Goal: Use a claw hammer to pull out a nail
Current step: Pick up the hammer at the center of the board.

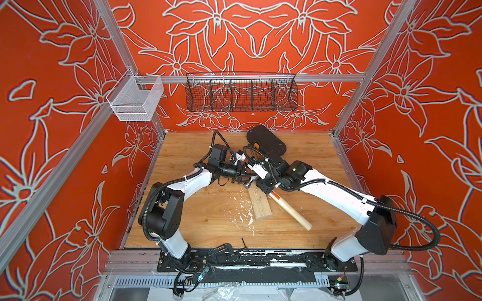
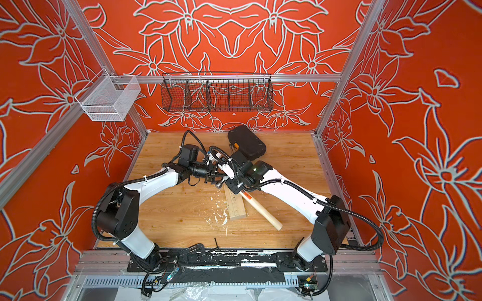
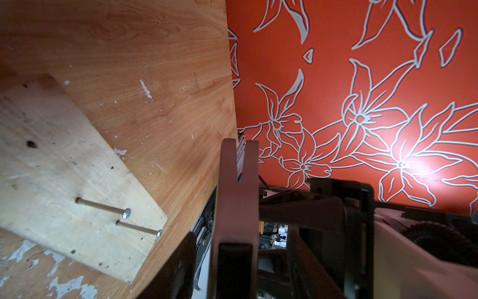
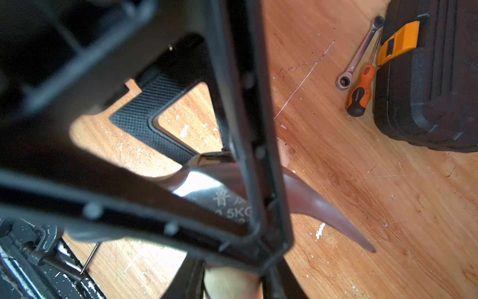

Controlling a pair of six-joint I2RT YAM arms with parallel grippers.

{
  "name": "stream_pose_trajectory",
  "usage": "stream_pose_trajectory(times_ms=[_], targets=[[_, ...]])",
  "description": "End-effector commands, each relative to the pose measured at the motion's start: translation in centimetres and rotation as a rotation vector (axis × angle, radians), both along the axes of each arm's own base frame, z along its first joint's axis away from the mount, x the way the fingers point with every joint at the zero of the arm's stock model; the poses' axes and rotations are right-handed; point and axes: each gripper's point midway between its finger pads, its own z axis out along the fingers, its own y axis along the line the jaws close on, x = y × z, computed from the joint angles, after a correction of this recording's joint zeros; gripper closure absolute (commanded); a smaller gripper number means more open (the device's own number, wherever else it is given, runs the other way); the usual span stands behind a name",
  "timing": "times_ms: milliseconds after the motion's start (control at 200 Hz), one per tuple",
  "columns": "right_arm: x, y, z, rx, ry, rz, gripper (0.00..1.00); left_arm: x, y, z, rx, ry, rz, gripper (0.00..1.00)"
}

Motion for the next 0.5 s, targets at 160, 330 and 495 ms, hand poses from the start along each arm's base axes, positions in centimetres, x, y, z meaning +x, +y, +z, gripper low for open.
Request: stream_pose_trajectory(times_ms=[160,330,495], targets=[[1.13,1.22,3.37,0.063,-0.096,0.022,1.00,-0.57,-1.15,0.02,0.001,0.000,-0.059,0.49],[1.17,1.15,3.44,0.064,-0.104,0.020,1.00,-0.83,-1.33,-0.22,0.007,0.007,-0.068,0.54],[1.11,1.21,3.47,0.067,-0.103,0.024,1.00,-1.04,-1.66,-0.19,0.007,0.006,-0.080,0.57]])
